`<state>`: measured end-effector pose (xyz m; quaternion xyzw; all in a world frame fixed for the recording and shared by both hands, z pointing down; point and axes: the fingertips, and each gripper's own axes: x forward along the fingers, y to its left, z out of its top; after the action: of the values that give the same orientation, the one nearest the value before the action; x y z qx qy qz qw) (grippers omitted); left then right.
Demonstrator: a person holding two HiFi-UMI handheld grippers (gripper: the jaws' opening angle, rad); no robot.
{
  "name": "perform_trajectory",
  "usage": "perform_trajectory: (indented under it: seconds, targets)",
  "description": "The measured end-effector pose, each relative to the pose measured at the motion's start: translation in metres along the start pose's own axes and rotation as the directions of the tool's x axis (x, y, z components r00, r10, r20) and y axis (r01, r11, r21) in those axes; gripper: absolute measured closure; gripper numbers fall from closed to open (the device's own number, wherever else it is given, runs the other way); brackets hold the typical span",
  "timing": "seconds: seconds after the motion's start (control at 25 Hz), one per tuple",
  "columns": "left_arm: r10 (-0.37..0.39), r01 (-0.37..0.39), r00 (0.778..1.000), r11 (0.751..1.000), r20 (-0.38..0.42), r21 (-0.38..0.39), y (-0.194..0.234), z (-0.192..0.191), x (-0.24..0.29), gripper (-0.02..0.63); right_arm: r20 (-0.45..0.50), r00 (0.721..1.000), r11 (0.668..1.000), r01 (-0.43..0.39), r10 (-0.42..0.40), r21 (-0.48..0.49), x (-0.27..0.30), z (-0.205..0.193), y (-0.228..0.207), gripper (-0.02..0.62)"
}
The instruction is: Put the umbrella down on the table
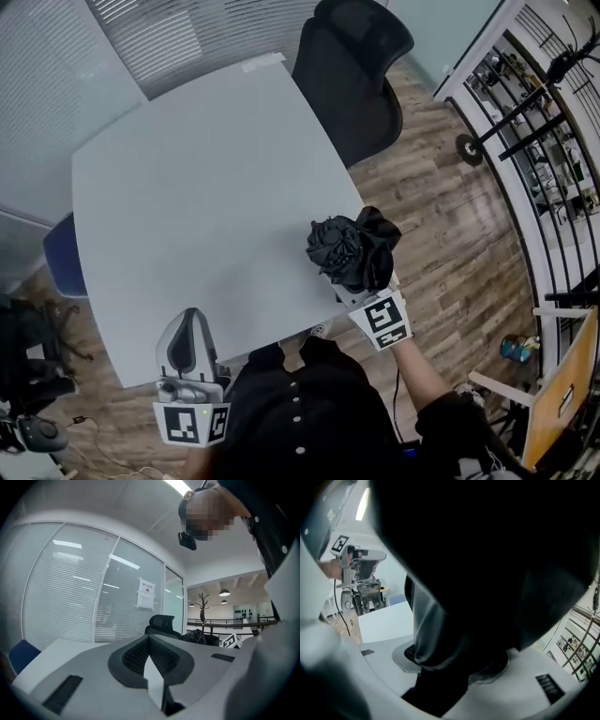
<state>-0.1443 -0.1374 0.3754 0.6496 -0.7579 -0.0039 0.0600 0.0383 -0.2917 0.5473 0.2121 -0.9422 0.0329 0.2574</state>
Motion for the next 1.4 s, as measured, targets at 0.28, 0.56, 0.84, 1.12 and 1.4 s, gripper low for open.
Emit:
perform_trajectory:
  seconds: [0.28, 0.56, 0.84, 1.12, 1.4]
  targets:
    - [0.072, -0.072, 0.997, 0.997, -0.019, -0.001, 0.008, -0.006, -0.018, 0.592, -0.151, 0.983, 0.989, -0.118, 0.103, -0.09, 0.045, -0.046, 0.023, 0.348]
    - [0.134, -0.134, 0.991, 0.991, -0.028, 0.0, 0.019, -0.009, -0.032, 0.592, -0.328, 0.927, 0.965, -0.233, 0.183, -0.12, 0.079, -0.091, 0.041, 0.347]
    - [0.145, -0.145, 0.989, 0.989, -0.029, 0.001, 0.018, -0.01, -0.035, 0.592, -0.437, 0.867, 0.918, -0.349, 0.239, -0.19, 0.1, -0.12, 0.059, 0.347]
    - [0.155, -0.156, 0.987, 0.988, -0.034, 0.001, 0.018, -0.01, -0.039, 0.592, -0.531, 0.812, 0.873, -0.421, 0.242, -0.247, 0.113, -0.139, 0.067, 0.345]
    - [0.183, -0.183, 0.983, 0.983, -0.033, 0.003, 0.023, -0.007, -0.044, 0.592, -0.633, 0.735, 0.834, -0.492, 0.242, -0.252, 0.12, -0.157, 0.075, 0.344]
